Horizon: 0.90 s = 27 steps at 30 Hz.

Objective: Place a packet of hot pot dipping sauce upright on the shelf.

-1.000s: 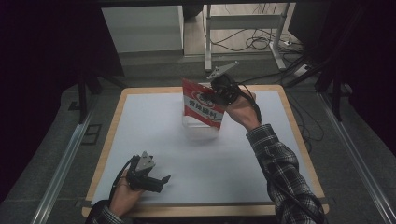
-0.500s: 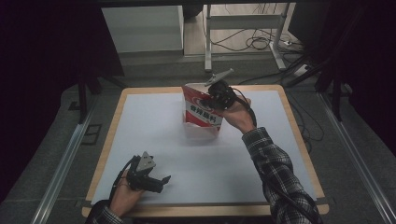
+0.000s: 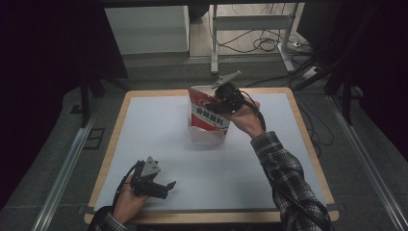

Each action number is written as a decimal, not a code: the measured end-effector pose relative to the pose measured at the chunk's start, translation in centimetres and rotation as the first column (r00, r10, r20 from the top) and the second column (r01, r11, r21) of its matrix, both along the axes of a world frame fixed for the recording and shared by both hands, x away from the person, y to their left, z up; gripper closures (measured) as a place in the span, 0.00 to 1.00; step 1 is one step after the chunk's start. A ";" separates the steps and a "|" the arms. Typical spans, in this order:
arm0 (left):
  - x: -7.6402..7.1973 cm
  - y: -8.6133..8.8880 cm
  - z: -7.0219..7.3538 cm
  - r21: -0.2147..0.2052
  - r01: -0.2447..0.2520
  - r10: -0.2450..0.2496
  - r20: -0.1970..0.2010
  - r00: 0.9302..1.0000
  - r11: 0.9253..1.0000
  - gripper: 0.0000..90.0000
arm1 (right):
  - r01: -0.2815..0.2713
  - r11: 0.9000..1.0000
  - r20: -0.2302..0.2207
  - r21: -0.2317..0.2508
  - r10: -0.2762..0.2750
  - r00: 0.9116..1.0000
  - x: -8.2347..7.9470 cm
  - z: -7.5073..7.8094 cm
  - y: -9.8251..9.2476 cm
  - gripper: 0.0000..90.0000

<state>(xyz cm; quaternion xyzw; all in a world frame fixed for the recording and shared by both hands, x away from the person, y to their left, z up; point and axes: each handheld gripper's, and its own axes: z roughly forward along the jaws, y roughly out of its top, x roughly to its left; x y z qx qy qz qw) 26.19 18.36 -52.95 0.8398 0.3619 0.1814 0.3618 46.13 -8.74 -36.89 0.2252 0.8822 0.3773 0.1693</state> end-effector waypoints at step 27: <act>0.0 0.0 0.1 -0.009 -0.002 0.002 -0.013 1.000 1.000 0.02 | 0.025 0.996 -0.001 0.090 -0.025 1.000 -1.5 1.1 -2.8 0.11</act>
